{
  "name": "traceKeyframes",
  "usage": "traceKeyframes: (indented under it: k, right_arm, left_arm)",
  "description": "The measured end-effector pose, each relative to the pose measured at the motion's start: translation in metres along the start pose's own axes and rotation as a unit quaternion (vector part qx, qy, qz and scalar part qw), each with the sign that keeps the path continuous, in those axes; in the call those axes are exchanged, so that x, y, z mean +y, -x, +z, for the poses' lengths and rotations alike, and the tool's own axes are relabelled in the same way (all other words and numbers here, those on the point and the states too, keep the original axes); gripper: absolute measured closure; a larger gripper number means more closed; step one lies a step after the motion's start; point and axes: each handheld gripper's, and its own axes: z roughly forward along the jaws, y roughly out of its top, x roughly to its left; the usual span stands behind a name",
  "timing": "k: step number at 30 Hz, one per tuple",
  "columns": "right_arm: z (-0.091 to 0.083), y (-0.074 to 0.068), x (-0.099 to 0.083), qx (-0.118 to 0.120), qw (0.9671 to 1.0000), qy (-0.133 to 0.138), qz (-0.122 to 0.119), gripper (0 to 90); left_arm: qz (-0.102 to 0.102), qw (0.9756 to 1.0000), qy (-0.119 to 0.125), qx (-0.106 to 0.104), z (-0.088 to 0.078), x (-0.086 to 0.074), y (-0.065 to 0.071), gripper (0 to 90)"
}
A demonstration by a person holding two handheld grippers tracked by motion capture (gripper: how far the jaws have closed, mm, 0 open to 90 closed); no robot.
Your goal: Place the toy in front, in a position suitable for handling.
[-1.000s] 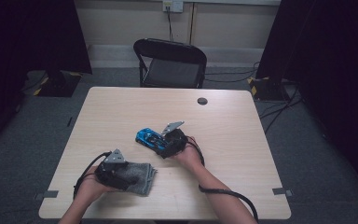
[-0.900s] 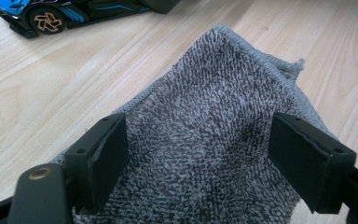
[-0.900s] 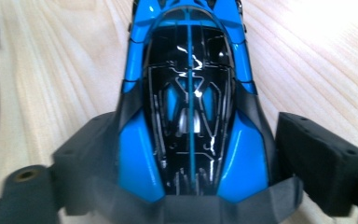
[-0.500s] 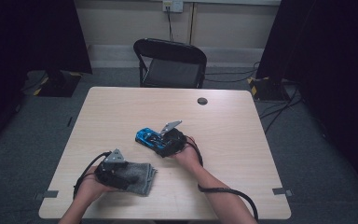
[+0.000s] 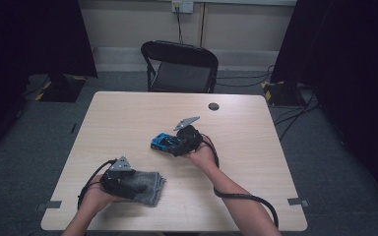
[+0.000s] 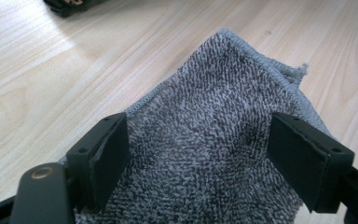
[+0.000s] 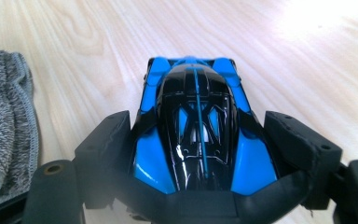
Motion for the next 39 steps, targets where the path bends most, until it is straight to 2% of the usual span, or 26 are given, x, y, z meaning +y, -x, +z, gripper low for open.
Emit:
traceKeyframes:
  k: [4, 11, 15, 24, 28, 30, 34, 39]
  right_arm:
    - [-0.007, 0.004, 0.002, 0.001, 0.9999, 0.01, 0.012, 24.9]
    - [-0.024, 0.009, 0.005, -0.006, 0.9997, 0.024, 0.005, 24.9]
    - [-0.036, 0.016, -0.001, -0.013, 0.9996, 0.025, 0.009, 24.9]
    - [-0.055, 0.023, -0.031, -0.02, 0.9993, 0.027, 0.018, 24.8]
    - [-0.062, 0.025, -0.049, -0.017, 0.9984, 0.04, 0.036, 24.7]
    - [-0.064, 0.025, -0.06, -0.016, 0.9985, 0.039, 0.035, 24.7]
    - [-0.064, 0.028, -0.081, -0.011, 0.9976, 0.038, 0.057, 24.6]
    - [-0.06, 0.028, -0.097, -0.01, 0.9978, 0.032, 0.057, 24.4]
  left_arm:
    - [-0.001, 1.0, 0.004, 0.0, 0.0, 0.001, 0.0, 20.6]
    - [-0.002, 1.0, 0.005, 0.0, 0.0, 0.001, 0.0, 20.6]
    - [0.0, 1.0, 0.004, -0.001, 0.0, 0.001, 0.0, 20.6]
    - [0.002, 1.0, 0.004, -0.001, 0.001, 0.003, 0.002, 20.6]
    - [0.002, 1.0, 0.003, -0.001, 0.003, 0.004, 0.004, 20.6]
    - [0.004, 1.0, 0.002, -0.002, 0.004, 0.005, 0.004, 20.6]
    - [0.004, 1.0, -0.001, -0.002, 0.006, 0.005, 0.006, 20.6]
    - [0.004, 1.0, -0.005, -0.002, 0.008, 0.006, 0.006, 20.7]
